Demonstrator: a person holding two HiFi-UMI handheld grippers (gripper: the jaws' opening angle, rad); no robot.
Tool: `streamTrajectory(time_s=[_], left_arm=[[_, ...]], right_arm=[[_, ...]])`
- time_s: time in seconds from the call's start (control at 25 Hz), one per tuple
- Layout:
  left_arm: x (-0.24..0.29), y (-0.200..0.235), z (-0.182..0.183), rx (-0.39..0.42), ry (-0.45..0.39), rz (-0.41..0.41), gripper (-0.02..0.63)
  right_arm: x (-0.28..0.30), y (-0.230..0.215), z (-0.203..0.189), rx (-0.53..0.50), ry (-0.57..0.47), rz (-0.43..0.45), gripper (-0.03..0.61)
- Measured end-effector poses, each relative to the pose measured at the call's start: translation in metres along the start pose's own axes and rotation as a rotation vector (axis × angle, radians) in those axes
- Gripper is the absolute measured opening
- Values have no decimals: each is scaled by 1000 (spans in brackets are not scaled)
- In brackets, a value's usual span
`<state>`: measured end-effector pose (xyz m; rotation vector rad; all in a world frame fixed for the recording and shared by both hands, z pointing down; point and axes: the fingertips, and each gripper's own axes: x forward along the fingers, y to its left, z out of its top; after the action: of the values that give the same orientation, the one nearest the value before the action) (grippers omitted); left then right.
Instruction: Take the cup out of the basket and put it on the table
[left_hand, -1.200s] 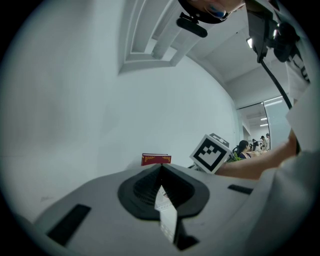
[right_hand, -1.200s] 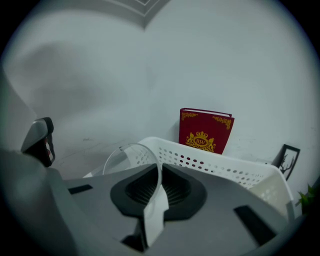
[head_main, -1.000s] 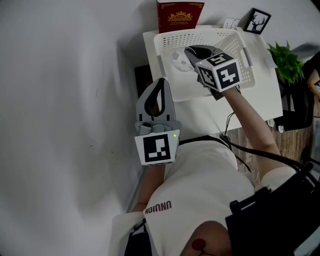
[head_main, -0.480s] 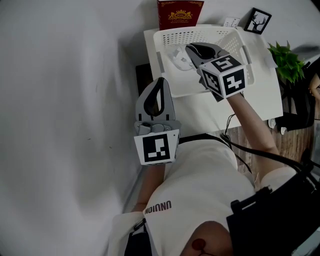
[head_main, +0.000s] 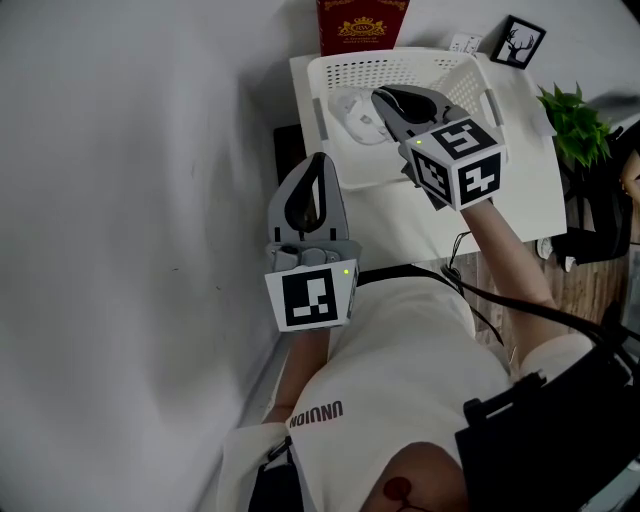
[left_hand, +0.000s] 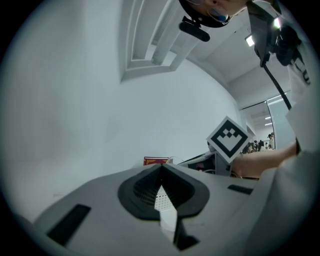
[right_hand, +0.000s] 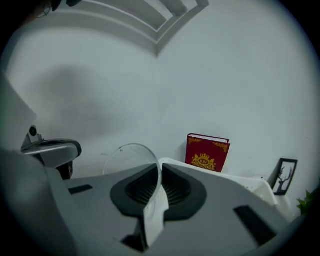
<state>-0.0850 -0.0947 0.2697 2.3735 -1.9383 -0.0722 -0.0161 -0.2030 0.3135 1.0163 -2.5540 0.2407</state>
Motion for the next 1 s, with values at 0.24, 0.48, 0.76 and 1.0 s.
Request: streamTrajectory(time_s=[0.24, 0.48, 0.76, 1.0], left_arm=[[-5, -3, 1, 5, -6, 10, 11], [-13, -3, 1, 11, -10, 26, 11], [-20, 0, 0, 13, -15, 42, 11], [-25, 2, 2, 17, -22, 56, 11]], right_arm=[[-8, 7, 5, -16, -27, 7, 40], [-17, 15, 8, -37, -43, 16, 40], [-25, 30, 14, -66, -67, 38, 40], [-27, 40, 14, -91, -68, 59, 40]])
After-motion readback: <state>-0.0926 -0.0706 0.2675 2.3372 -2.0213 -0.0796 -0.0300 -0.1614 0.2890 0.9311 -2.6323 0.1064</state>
